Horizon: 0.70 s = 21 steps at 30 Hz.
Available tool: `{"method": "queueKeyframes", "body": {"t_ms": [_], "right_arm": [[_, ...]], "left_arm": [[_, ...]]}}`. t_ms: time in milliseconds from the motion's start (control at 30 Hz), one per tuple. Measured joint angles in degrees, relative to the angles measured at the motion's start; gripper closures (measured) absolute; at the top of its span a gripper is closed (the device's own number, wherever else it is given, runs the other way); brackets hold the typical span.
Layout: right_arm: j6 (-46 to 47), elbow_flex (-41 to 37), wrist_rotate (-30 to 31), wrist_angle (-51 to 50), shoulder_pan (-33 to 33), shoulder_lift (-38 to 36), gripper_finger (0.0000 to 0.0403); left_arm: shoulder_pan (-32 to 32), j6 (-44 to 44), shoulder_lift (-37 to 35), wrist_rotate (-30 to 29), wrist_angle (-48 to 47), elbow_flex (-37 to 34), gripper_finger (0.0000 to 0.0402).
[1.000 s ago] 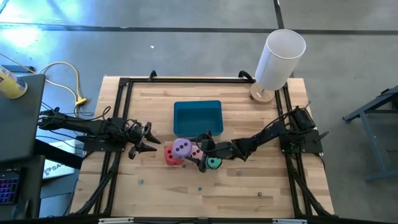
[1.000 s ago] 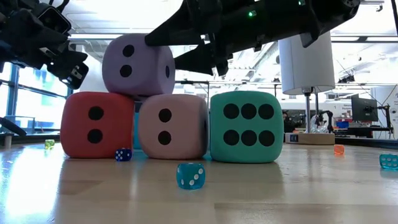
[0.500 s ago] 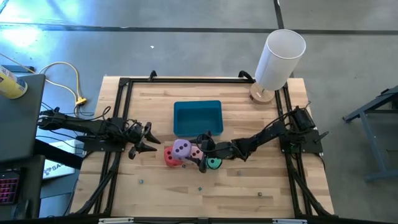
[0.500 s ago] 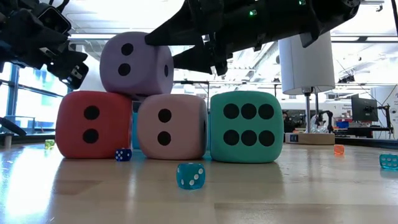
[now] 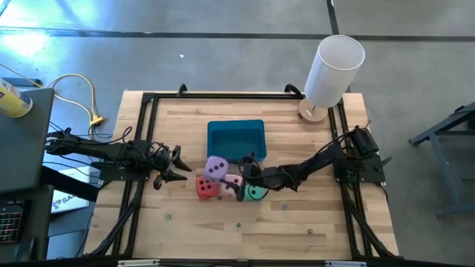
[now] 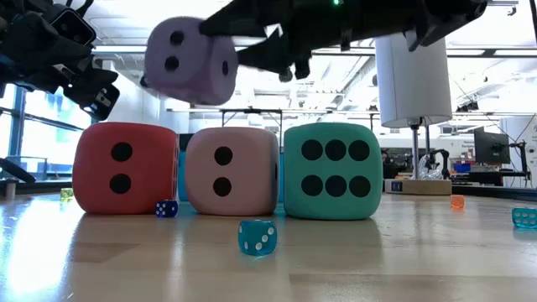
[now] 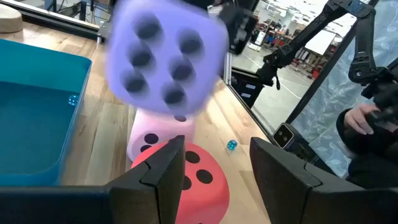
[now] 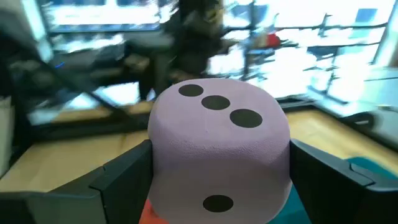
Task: Pick & Place Dice
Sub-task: Put the violet die into the blue bin
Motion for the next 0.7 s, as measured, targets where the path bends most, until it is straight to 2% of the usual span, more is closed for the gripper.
{"method": "queueKeyframes", "body": {"t_ms": [200, 367, 433, 700], "right_arm": [[-2.9, 0.0, 12.9, -0.4, -0.7, -1.0, 0.0076], [1.2, 0.0, 16.9, -2.5, -3.9, -1.0, 0.0076], [3.2, 0.0, 15.8, -3.9, -5.3, -1.0, 0.0076], [1.8, 0.0, 2.4, -5.2, -9.8, -1.0, 0.0076]], "left_arm": [[0.0, 0.0, 0.0, 0.0, 0.0, 0.0, 0.0226], [0.0, 0.0, 0.0, 0.0, 0.0, 0.0, 0.0226], [0.0, 0.0, 0.0, 0.0, 0.0, 0.0, 0.0226], [0.0, 0.0, 0.0, 0.0, 0.0, 0.0, 0.0226]]}}
